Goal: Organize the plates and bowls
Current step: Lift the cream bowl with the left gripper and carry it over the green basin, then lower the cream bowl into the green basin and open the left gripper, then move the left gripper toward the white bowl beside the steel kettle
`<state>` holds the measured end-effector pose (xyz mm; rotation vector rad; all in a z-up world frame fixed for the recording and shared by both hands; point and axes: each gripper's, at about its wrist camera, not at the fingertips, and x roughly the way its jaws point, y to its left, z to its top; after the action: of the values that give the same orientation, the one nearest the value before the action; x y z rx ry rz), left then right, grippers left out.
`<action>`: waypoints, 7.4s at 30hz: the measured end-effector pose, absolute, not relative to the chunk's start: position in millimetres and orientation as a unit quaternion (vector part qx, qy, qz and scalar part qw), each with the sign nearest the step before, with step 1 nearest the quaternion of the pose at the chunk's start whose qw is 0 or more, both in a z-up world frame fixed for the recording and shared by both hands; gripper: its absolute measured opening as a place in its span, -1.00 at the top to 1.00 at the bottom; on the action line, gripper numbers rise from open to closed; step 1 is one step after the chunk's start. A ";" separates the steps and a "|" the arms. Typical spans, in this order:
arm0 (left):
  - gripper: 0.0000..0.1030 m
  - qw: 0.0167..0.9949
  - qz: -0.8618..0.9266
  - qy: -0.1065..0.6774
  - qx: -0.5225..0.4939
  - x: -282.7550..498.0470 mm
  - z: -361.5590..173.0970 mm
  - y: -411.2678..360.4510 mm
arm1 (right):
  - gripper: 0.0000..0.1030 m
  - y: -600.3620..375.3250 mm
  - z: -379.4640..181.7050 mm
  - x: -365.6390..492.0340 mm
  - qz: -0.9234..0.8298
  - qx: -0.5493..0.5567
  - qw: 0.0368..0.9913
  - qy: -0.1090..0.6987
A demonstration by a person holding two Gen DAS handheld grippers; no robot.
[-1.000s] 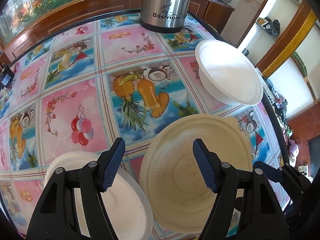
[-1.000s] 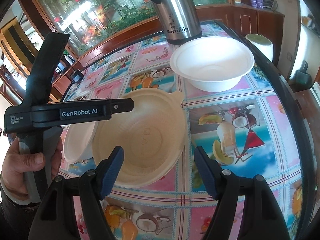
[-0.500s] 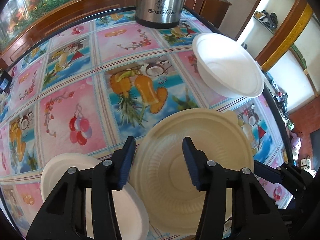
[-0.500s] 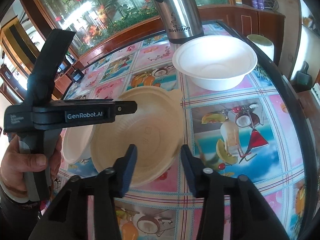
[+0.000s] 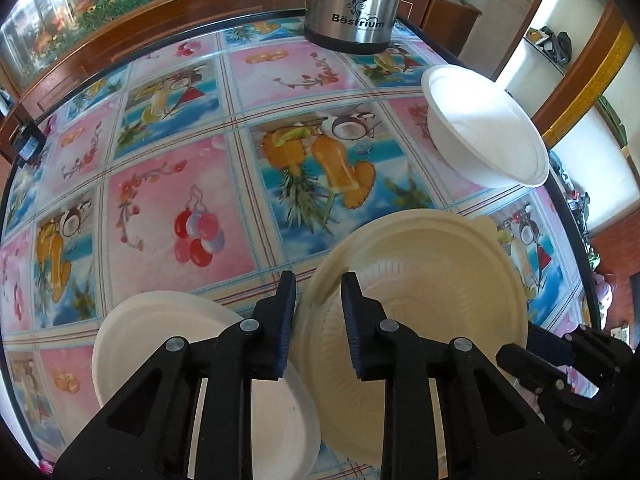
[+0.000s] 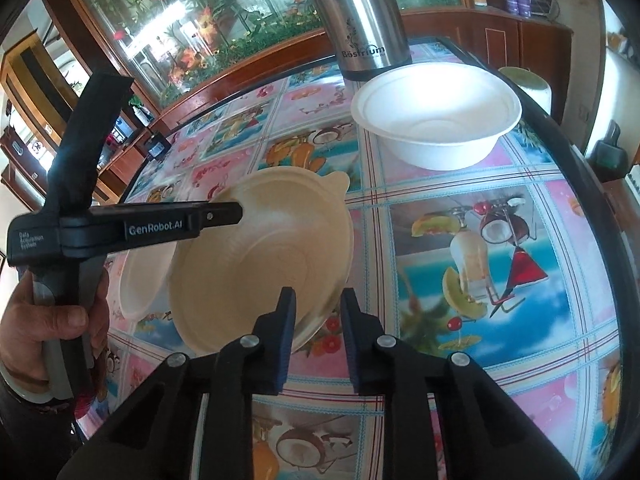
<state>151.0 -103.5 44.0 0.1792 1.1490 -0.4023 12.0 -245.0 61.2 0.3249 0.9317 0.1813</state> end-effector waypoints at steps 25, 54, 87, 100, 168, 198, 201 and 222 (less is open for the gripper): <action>0.64 0.833 -0.207 0.511 0.056 91.0 73.1 -92.9 | 0.67 -256.3 88.5 -16.6 0.075 0.166 0.889 0.420; 0.63 0.872 -0.115 0.475 -0.026 -12.2 104.4 76.5 | 0.67 -128.6 116.6 -42.4 0.203 0.111 0.884 0.406; 0.63 0.867 0.022 0.484 -0.117 -83.9 70.8 278.2 | 0.61 97.6 87.9 -22.4 0.329 -0.028 0.823 0.463; 0.63 0.881 0.039 0.461 -0.096 -81.5 81.2 285.1 | 0.60 115.5 83.9 -15.8 0.327 -0.054 0.825 0.458; -0.51 0.899 -0.111 0.423 -0.011 -19.7 72.6 11.8 | -0.58 -159.9 89.4 -43.5 0.107 0.065 0.892 0.435; -0.51 0.885 -0.160 0.436 0.032 35.8 72.1 -102.4 | -0.62 -257.8 77.7 -22.5 0.034 0.071 0.889 0.451; -0.51 0.885 -0.160 0.436 0.031 45.2 74.6 -110.2 | -0.62 -269.4 77.6 -18.5 0.028 0.074 0.888 0.454; -0.51 0.868 -0.166 0.468 0.023 130.4 76.2 -173.3 | -0.62 -346.7 90.5 25.0 -0.004 0.112 0.889 0.443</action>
<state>130.4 -173.3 76.2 0.0489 0.9785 -0.3466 25.0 -346.7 90.5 0.2318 0.9203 -0.0076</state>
